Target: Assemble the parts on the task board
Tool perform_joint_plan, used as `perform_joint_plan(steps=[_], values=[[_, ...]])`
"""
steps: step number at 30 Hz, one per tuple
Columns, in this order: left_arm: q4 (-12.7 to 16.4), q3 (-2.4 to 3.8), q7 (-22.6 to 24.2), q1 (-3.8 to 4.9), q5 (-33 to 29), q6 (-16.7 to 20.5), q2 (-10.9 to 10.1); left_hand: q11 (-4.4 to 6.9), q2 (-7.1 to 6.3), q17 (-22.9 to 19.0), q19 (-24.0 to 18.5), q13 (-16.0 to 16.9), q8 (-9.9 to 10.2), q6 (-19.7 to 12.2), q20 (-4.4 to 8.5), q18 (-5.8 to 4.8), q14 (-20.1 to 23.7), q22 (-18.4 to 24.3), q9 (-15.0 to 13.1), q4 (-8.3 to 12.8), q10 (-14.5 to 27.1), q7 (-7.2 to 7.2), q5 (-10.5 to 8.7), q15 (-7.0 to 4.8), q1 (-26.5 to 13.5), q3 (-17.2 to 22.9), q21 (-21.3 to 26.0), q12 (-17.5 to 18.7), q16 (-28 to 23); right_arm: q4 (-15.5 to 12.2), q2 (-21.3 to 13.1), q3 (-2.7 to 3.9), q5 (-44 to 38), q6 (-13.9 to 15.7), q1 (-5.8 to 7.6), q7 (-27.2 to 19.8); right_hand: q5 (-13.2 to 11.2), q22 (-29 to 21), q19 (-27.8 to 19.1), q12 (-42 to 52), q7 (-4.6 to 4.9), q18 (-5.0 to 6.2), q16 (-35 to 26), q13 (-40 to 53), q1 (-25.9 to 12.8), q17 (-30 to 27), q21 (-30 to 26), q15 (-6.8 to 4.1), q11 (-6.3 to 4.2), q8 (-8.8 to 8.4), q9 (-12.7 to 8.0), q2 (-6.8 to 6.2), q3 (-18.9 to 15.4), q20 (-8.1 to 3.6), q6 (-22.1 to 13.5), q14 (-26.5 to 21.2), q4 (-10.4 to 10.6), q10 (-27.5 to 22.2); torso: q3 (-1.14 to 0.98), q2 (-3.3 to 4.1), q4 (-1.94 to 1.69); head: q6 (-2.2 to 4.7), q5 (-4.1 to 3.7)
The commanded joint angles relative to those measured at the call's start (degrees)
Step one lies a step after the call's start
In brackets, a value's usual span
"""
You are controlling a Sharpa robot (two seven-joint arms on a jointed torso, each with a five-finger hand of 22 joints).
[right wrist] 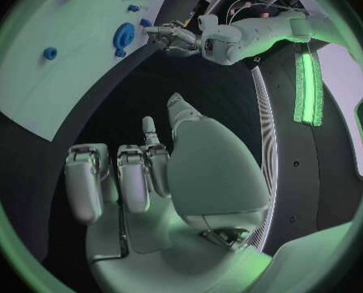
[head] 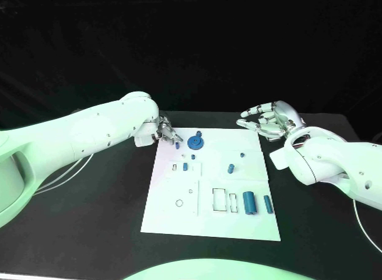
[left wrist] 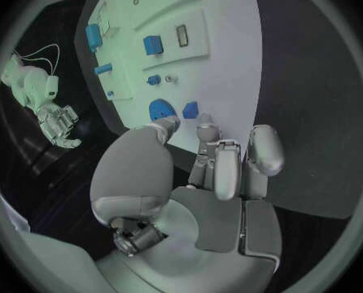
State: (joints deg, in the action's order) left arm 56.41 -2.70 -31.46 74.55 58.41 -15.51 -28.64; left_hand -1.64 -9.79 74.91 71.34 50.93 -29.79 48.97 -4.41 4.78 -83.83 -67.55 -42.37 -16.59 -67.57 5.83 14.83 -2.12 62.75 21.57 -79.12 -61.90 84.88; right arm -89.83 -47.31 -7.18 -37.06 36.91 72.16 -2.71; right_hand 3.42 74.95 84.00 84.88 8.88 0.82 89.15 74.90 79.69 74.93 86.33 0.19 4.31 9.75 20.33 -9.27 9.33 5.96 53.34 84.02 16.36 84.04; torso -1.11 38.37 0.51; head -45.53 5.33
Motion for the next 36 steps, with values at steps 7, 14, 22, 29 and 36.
perform_joint_plan(steps=[7, 14, 22, 29, 36], values=[[-0.14, -0.12, 1.12, -0.04, -1.74, -1.77, 0.24, 0.12, 1.03, 5.83, 0.08, -0.08, 0.53, 0.94, -0.38, 0.48, -3.15, -0.17, 0.62, 0.21, 0.47, -0.11, 0.07, 0.27, 2.71, 0.25, 0.17, -0.24, 0.25, 0.01, 0.15, 0.01, -0.54, -0.77, -0.03, -0.51, 0.03, 12.56, 4.09, -0.16, 0.0, 0.16, -0.3, 11.18, -0.36, 12.68, -0.18, -0.23, -0.15, 0.42, 0.09, 0.17, -0.41, -0.03, -0.35, 5.32, -0.1, 1.69, 0.01, 0.0, -0.06, -0.09, 0.03], [-0.2, -0.21, 1.49, -0.06, -1.99, -1.67, 0.29, 0.23, 1.67, 5.91, 0.14, 0.0, 0.68, 1.3, -0.37, 0.47, -3.17, -0.3, 0.93, 0.26, 0.32, -0.23, 0.05, 0.19, 4.13, 0.63, 0.12, -0.43, 0.32, 0.06, 0.21, 0.01, -0.54, -0.75, -0.03, -0.49, 0.03, 12.58, 4.1, -0.15, -0.01, 0.15, -0.3, 11.19, -0.35, 12.69, -0.16, -0.23, -0.15, 0.45, 0.1, 0.2, -0.41, -0.03, -0.36, 5.33, -0.11, 1.69, 0.01, 0.0, 0.0, -0.12, 0.09], [-0.27, -0.29, 1.84, -0.06, -2.46, -1.65, 0.32, 0.36, 2.27, 6.03, 0.23, 0.02, 0.85, 1.59, -0.32, 0.44, -3.21, -0.48, 1.26, 0.48, 0.18, -0.37, -0.08, 0.08, 6.22, 1.21, 0.05, -0.58, 0.42, 0.06, 0.23, 0.01, -0.55, -0.73, -0.03, -0.47, 0.03, 12.58, 4.1, -0.15, -0.01, 0.15, -0.3, 11.19, -0.35, 12.69, -0.16, -0.23, -0.15, 0.45, 0.1, 0.2, -0.41, -0.03, -0.36, 5.33, -0.11, 1.69, -0.01, 0.0, -0.01, -0.18, 0.11], [-0.27, -0.35, 2.36, -0.06, -3.36, -0.99, 0.24, 0.77, 3.64, 6.29, 0.31, -0.07, 0.8, 2.14, -0.17, 0.41, -3.31, -0.72, 1.54, 1.47, -0.14, -0.82, -0.19, -0.27, 10.14, 3.44, -0.03, -0.64, 0.6, 0.08, 0.23, 0.01, -0.56, -0.73, -0.03, -0.47, 0.03, 12.56, 4.09, -0.12, -0.02, 0.16, -0.32, 11.21, -0.32, 12.65, -0.19, -0.24, -0.16, 0.52, 0.12, 0.28, -0.39, -0.04, -0.35, 5.32, -0.14, 1.72, -0.02, -0.01, -0.01, -0.24, 0.13], [0.18, -0.34, 2.82, -0.08, -4.04, -0.24, -0.23, 1.1, 3.0, 6.72, 0.75, -0.42, -2.27, 1.72, 0.17, 0.27, -3.51, -1.62, -1.02, 6.89, -1.16, -0.99, -0.09, -0.55, 14.4, 14.83, -0.53, -0.38, 0.89, 0.14, 0.23, 0.01, -0.57, -0.77, -0.03, -0.48, 0.03, 12.56, 4.09, -0.12, -0.02, 0.16, -0.32, 11.21, -0.32, 12.65, -0.19, -0.24, -0.16, 0.52, 0.12, 0.28, -0.39, -0.04, -0.35, 5.32, -0.14, 1.72, -0.02, -0.03, 0.0, -0.22, 0.14]])
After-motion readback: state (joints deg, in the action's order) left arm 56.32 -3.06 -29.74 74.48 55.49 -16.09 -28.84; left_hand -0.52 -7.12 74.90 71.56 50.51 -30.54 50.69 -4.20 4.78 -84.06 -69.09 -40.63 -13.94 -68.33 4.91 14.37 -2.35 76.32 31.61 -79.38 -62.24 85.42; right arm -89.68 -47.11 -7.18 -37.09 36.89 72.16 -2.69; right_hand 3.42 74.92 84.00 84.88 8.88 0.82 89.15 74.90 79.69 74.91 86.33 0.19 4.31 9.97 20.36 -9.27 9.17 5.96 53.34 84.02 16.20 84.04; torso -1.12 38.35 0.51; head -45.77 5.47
